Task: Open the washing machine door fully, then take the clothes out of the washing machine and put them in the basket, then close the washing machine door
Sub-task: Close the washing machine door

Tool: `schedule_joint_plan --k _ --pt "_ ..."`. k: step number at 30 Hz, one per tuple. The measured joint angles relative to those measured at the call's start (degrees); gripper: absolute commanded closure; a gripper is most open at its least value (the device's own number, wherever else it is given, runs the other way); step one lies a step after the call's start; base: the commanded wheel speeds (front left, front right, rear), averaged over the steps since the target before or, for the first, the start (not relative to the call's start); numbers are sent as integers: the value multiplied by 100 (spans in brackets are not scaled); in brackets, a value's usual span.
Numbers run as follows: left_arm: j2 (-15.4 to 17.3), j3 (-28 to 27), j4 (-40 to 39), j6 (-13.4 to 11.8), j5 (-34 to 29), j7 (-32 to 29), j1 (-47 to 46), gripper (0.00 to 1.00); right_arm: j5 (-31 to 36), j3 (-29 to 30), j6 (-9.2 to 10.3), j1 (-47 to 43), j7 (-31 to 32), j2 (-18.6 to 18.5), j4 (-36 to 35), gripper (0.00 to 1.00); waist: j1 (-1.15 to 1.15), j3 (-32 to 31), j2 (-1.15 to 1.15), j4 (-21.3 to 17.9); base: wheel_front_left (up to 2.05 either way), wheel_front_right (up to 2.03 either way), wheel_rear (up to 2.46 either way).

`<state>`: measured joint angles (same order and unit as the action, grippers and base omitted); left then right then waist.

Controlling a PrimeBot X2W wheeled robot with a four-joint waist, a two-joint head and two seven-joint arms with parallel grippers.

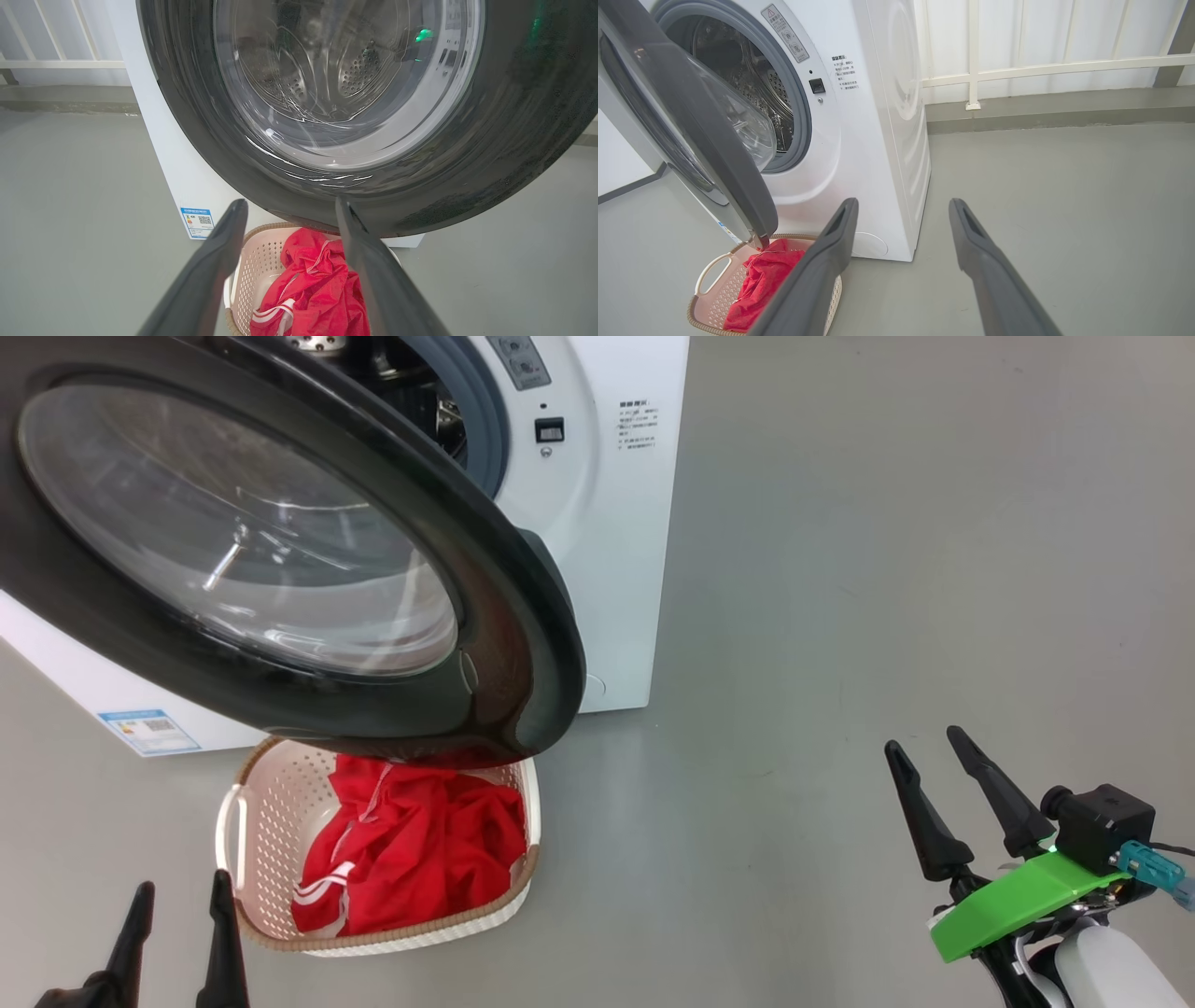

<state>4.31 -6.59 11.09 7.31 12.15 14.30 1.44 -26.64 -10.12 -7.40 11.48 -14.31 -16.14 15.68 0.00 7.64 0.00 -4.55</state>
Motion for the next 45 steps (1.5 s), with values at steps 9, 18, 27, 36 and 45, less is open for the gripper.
schedule_joint_plan --k 9,18,27,36,45 --pt "-88 163 -1 0 15 0 0 0 -60 -127 0 71 0 87 -77 100 0 -90 0 207 0 0 0" --pt "-166 311 -82 0 63 0 9 0 -79 -569 0 845 -1 363 -147 100 0 -209 0 608 0 0 0" --pt "-193 579 -85 0 115 0 9 0 -230 -1522 0 1268 -1 499 68 100 0 -247 0 1148 0 0 0" --pt "-213 746 -90 0 222 0 -98 0 -280 -1735 0 1757 -1 492 298 100 0 30 0 1511 0 0 0" --pt "-216 826 -146 0 276 0 -361 0 -297 -1647 0 2034 -1 369 411 100 0 411 0 1656 0 0 0"
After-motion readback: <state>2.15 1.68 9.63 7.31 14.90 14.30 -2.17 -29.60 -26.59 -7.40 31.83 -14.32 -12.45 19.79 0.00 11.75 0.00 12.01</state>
